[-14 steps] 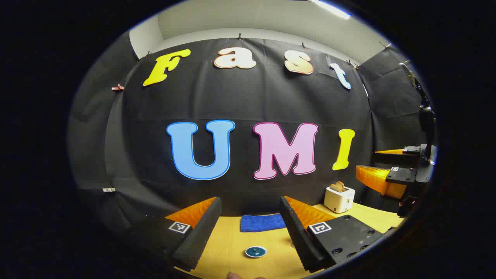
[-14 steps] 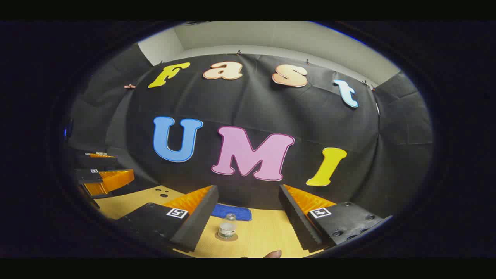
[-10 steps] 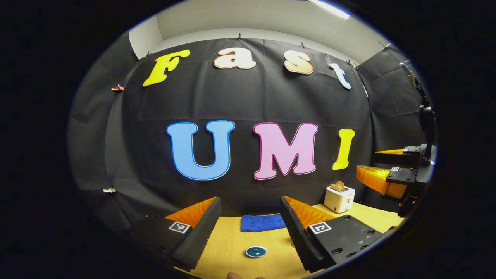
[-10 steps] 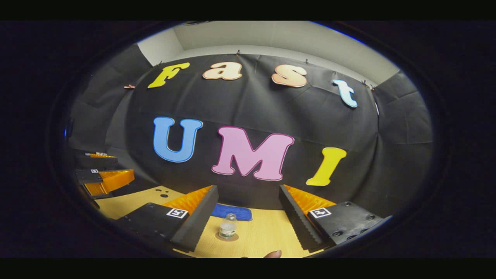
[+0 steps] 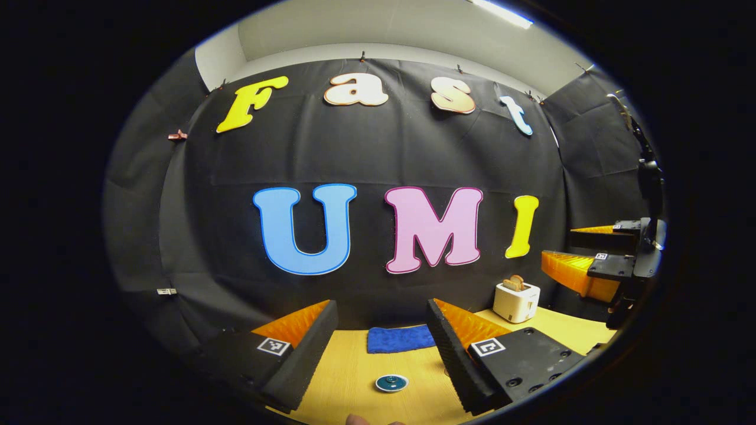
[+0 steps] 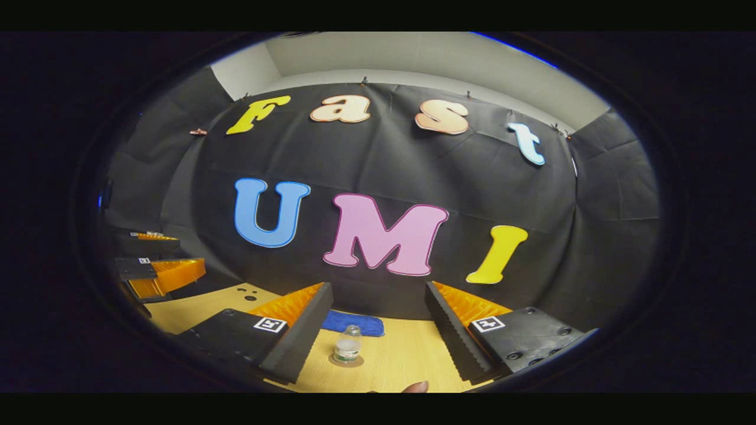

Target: Open the teacup lid with one hand, grasp the water bottle and pour water into the teacup with the other hand; after pouring, place the water bottle on the coaster and then close the teacup lid.

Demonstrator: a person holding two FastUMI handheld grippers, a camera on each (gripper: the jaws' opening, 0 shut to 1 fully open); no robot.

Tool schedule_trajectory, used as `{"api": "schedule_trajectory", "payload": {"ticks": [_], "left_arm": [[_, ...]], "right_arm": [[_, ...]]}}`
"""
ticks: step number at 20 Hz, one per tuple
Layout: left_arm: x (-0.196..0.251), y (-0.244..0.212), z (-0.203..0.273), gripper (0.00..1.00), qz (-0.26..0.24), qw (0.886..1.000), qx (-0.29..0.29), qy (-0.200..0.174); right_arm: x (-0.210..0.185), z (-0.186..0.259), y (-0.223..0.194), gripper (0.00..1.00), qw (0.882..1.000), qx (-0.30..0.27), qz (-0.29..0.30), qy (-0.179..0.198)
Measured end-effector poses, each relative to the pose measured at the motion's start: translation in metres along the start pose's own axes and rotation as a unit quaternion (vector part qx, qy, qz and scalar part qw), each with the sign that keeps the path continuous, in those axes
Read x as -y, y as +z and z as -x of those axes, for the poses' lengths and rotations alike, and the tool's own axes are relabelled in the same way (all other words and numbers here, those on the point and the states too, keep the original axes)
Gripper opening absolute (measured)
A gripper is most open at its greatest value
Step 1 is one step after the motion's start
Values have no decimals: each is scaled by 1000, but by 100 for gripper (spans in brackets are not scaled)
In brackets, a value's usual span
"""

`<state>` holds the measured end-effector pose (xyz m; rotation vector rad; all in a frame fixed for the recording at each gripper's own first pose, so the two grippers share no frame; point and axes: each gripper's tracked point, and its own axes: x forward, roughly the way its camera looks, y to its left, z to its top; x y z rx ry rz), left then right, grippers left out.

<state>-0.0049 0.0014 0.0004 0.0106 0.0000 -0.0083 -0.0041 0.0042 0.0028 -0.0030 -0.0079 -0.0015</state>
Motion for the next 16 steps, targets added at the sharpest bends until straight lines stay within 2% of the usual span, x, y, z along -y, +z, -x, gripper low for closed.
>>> {"api": "schedule_trajectory", "payload": {"ticks": [5,8,13,16], "left_arm": [[2,-6,-4,95,-1,1000,-5,-3],[7,-32,-11,95,2,1000,-26,-9],[8,-110,-36,94,-25,998,-66,1],[9,-160,-63,95,-29,997,-70,5]], "right_arm": [[-6,-1,-6,96,1000,-4,1,9],[-12,-6,-23,98,1000,-11,-9,21],[-24,-24,-91,96,998,-43,-16,40],[-28,-43,-147,98,997,-56,-21,43]]}}
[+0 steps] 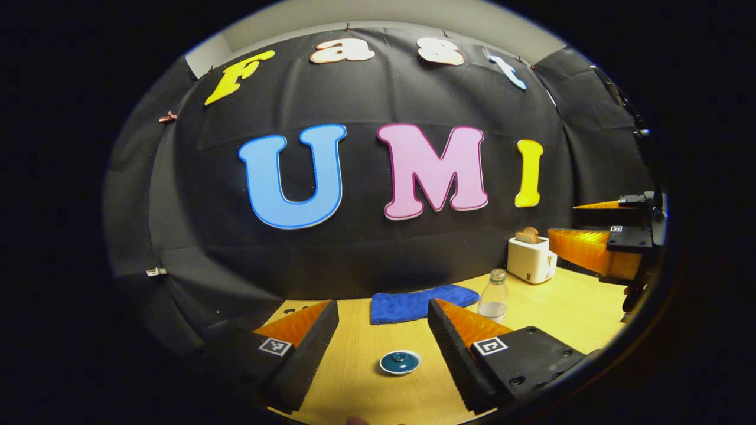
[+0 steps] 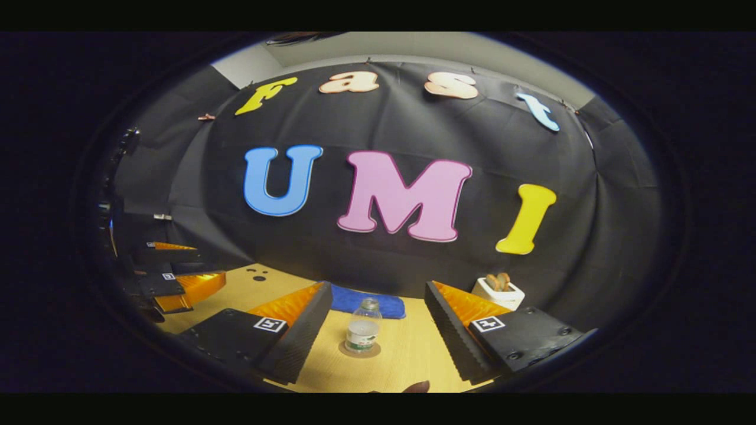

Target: Open the teacup lid with one hand, grasp the water bottle and pour water into the teacup with the other hand; after pouring, place the water bottle on the coaster and then close the teacup lid.

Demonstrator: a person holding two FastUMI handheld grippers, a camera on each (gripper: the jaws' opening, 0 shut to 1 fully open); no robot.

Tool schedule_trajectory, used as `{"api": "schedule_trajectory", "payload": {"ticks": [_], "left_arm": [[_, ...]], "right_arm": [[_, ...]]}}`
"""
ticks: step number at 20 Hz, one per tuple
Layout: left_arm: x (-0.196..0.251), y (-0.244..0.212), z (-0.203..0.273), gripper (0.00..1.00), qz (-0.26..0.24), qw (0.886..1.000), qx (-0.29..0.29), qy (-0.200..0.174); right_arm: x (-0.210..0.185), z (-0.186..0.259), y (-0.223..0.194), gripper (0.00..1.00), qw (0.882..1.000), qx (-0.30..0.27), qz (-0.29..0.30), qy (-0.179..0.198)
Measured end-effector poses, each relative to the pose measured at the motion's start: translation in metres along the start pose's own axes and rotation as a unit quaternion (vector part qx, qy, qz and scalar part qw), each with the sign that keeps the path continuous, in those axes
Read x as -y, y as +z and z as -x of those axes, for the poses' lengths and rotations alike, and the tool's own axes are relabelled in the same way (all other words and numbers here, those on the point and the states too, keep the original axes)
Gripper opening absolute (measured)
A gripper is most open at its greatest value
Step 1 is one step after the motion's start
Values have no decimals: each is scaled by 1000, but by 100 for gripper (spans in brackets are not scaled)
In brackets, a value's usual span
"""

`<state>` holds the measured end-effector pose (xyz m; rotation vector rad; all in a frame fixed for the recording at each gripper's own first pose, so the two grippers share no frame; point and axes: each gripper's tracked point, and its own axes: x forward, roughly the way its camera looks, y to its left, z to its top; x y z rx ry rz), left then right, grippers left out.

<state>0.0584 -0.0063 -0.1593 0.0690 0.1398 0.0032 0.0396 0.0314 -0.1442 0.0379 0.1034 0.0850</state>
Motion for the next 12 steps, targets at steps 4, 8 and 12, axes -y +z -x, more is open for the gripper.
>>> {"api": "schedule_trajectory", "payload": {"ticks": [4,8,12], "left_arm": [[9,-60,-37,96,27,1000,-9,2],[13,-107,-61,96,40,999,-16,8],[20,-133,-81,95,11,1000,-25,2]], "right_arm": [[5,-29,-58,96,1000,-5,-4,-14],[7,-50,-101,97,1000,-10,0,-22],[8,-62,-118,98,1000,-8,-4,-26]]}}
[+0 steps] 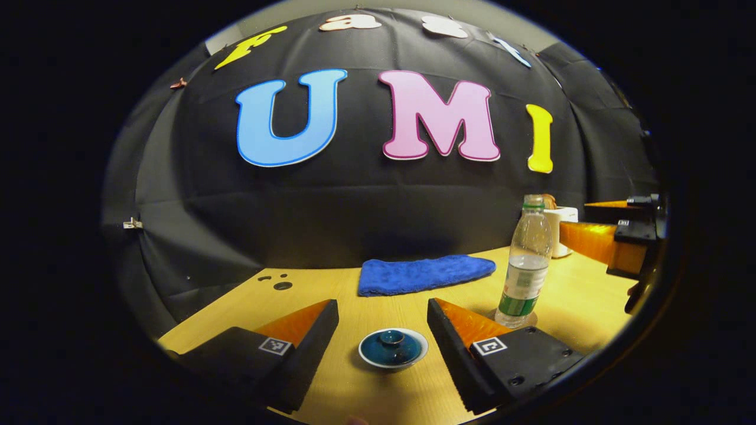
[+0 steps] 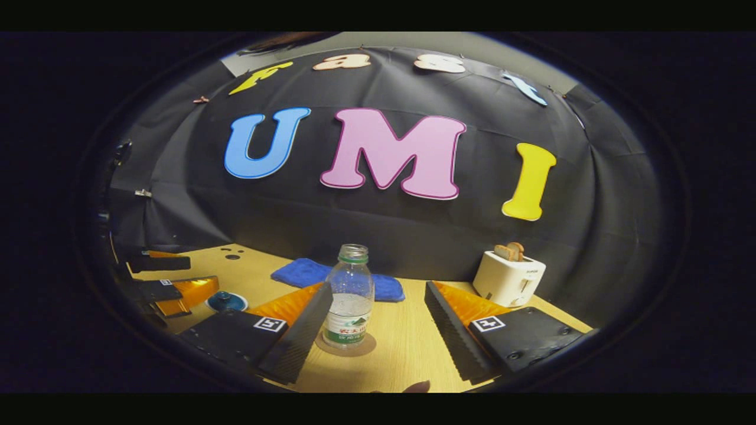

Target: Open the teacup lid with one hand, grasp the water bottle and pour water into the teacup with the other hand; after pouring, place the water bottle on the coaster and then close the teacup lid.

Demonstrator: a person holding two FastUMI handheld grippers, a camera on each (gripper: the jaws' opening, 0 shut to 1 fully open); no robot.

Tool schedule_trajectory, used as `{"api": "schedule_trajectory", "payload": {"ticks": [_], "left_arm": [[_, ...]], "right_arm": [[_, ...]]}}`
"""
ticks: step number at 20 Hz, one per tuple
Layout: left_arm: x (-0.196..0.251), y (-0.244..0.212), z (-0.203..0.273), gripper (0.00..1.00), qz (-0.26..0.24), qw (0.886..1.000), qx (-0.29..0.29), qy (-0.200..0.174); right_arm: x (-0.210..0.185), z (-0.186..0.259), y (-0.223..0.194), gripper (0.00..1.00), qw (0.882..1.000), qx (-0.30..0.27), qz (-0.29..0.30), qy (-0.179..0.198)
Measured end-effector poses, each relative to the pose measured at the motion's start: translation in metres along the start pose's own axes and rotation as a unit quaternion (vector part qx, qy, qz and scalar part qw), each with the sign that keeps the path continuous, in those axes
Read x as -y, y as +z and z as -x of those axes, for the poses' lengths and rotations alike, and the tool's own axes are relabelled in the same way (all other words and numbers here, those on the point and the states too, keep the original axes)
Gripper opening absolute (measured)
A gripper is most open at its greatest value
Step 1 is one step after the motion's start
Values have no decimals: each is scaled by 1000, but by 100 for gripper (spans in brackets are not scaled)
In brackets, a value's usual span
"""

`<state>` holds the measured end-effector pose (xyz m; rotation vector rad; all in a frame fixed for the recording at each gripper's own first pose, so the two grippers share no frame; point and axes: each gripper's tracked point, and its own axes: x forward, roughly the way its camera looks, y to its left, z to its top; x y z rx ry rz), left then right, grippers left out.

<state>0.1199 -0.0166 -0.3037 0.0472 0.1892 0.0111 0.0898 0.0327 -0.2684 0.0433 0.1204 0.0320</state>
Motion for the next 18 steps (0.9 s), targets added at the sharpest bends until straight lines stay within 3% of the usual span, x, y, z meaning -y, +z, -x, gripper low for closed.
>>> {"api": "schedule_trajectory", "payload": {"ticks": [4,9,12,15,16,17,18], "left_arm": [[9,-21,-16,78,-17,1000,-24,-12],[11,-39,-26,74,-26,998,-52,-8],[14,-51,-28,62,-23,997,-68,-8],[11,-51,-32,57,-20,998,-67,-4],[10,-51,-34,52,-16,998,-68,-4],[9,-51,-34,39,-13,998,-68,-2],[9,-50,-36,43,-8,998,-66,-4]], "right_arm": [[-1,-4,-5,98,1000,2,2,1],[-5,-4,-6,98,1000,2,6,5],[-8,-5,-8,96,1000,-1,6,7],[-9,-6,-10,98,1000,-2,6,9],[-10,-6,-11,98,1000,-3,5,10],[-10,-6,-12,98,1000,-5,4,10],[-9,-7,-12,98,1000,-5,2,9]]}}
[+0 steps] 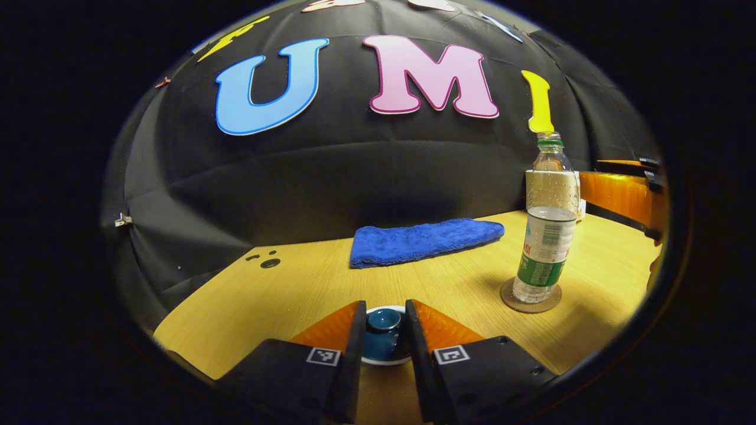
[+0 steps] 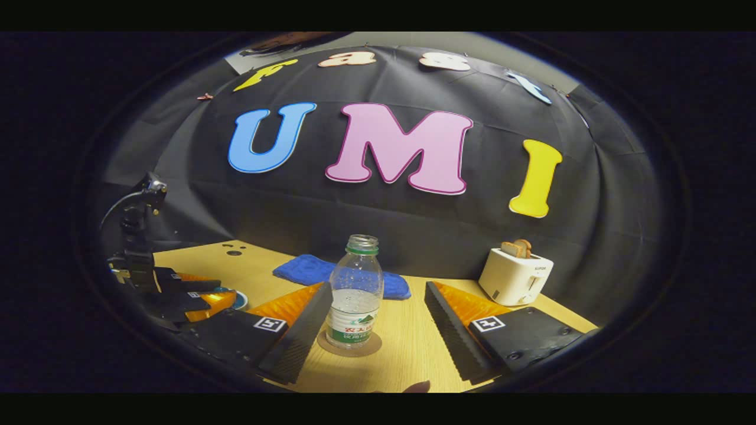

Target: Open the teacup lid with one hand, grasp the water bottle and pour water into the teacup with the other hand; after pouring, place the water bottle on the coaster and then close the teacup lid.

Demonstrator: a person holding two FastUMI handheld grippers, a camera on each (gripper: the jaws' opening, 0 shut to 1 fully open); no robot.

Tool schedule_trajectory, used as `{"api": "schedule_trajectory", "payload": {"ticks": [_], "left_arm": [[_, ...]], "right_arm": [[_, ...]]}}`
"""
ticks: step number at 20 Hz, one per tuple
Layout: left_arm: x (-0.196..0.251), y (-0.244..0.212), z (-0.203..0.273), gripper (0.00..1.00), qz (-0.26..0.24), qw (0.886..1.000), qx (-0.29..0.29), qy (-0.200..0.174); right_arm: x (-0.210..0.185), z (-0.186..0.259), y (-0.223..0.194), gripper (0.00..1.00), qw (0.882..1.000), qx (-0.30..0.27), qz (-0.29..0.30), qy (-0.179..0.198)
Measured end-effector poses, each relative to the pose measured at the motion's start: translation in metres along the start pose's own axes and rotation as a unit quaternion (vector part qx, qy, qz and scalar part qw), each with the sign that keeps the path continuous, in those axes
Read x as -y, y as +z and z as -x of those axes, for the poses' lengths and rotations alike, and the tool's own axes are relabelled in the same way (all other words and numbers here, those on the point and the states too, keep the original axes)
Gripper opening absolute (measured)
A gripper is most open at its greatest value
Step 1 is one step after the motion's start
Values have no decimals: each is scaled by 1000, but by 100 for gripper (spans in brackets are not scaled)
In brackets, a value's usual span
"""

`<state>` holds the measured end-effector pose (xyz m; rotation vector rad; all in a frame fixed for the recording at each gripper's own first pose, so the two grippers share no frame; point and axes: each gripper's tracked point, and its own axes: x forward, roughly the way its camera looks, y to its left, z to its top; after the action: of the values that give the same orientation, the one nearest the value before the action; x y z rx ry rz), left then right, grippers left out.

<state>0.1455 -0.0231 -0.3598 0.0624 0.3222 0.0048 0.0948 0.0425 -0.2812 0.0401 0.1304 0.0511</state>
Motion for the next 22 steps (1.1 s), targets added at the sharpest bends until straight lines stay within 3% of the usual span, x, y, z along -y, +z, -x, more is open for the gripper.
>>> {"api": "schedule_trajectory", "payload": {"ticks": [1,2,3,5,6,11,13,14,15,16,18,19,20,22], "left_arm": [[-1,0,-1,40,6,1000,-1,0],[-1,0,-2,29,11,1000,1,2],[-1,1,-2,34,14,1000,1,0],[0,7,0,26,18,1000,10,-5],[-2,11,0,30,18,1000,17,-2],[-9,38,10,30,35,999,35,0],[-19,48,17,25,38,998,39,8],[-25,48,20,30,37,998,41,12],[-31,49,23,25,36,998,39,17],[-36,49,27,30,35,998,39,21],[-48,49,34,25,36,998,39,30],[-53,48,37,30,36,998,38,35],[-57,47,40,25,35,998,37,39],[-63,46,43,30,35,998,36,45]], "right_arm": [[0,0,0,98,1000,0,-1,-1],[1,0,-1,98,1000,0,-1,0],[1,-1,-2,98,1000,-1,0,0],[0,-3,-3,98,1000,-3,1,2],[0,-4,-5,98,1000,-3,-1,3],[-7,-11,-15,98,1000,-14,-13,13],[-11,-16,-23,97,1000,-20,-17,18],[-13,-18,-28,98,999,-23,-19,20],[-15,-21,-33,98,999,-26,-22,22],[-17,-25,-38,98,999,-30,-24,23],[-22,-32,-47,98,999,-36,-27,26],[-22,-35,-51,98,999,-38,-29,26],[-23,-38,-54,98,998,-40,-32,27],[-25,-44,-58,98,998,-42,-38,26]]}}
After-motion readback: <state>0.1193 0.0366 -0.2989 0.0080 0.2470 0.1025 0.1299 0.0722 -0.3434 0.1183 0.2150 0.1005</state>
